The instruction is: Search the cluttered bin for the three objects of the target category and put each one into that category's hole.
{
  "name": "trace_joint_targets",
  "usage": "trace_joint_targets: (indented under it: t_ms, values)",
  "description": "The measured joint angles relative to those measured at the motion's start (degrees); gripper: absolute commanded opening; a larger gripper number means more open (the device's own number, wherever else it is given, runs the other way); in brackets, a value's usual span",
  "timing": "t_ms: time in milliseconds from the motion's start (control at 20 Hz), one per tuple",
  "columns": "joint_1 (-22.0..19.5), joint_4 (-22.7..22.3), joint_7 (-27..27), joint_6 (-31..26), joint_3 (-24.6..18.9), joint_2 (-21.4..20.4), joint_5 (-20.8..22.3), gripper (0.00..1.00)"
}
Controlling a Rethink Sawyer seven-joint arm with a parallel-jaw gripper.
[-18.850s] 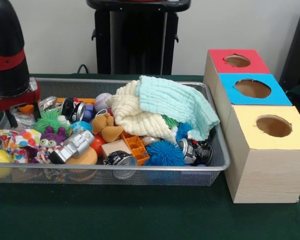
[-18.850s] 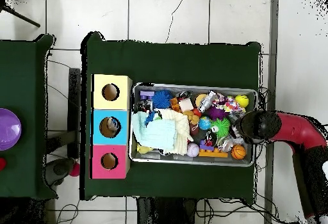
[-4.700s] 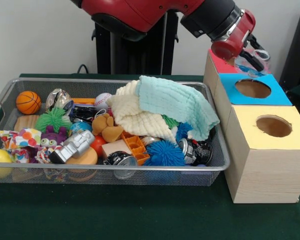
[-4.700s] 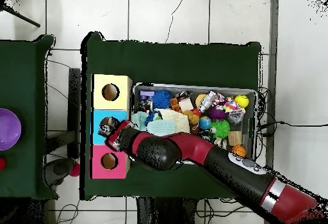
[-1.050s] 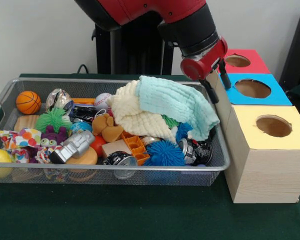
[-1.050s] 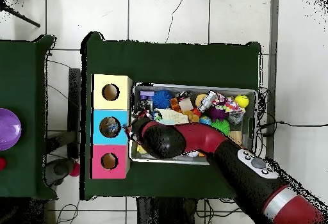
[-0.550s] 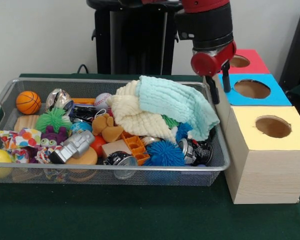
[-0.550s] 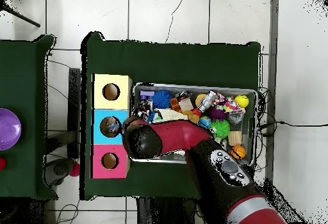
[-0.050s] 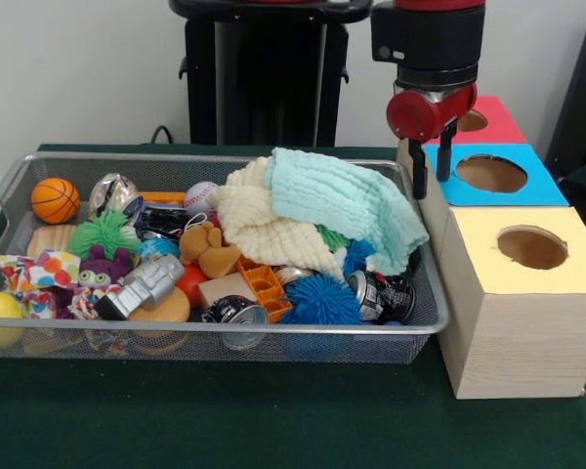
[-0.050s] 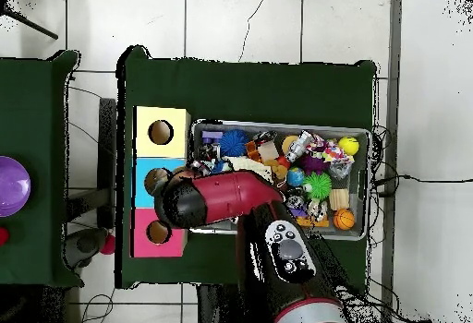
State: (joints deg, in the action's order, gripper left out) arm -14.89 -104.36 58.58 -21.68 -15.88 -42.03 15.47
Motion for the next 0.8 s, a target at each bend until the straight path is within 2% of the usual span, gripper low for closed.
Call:
trace_joint_targets:
  t_ms: [450,800]
  values:
    - [-1.2,0.3,0.0,-1.0,0.1,0.4,-1.2,1.00]
    - [-6.1,1.4,0.0,-1.0,3.3,1.7,-1.1,1.00]
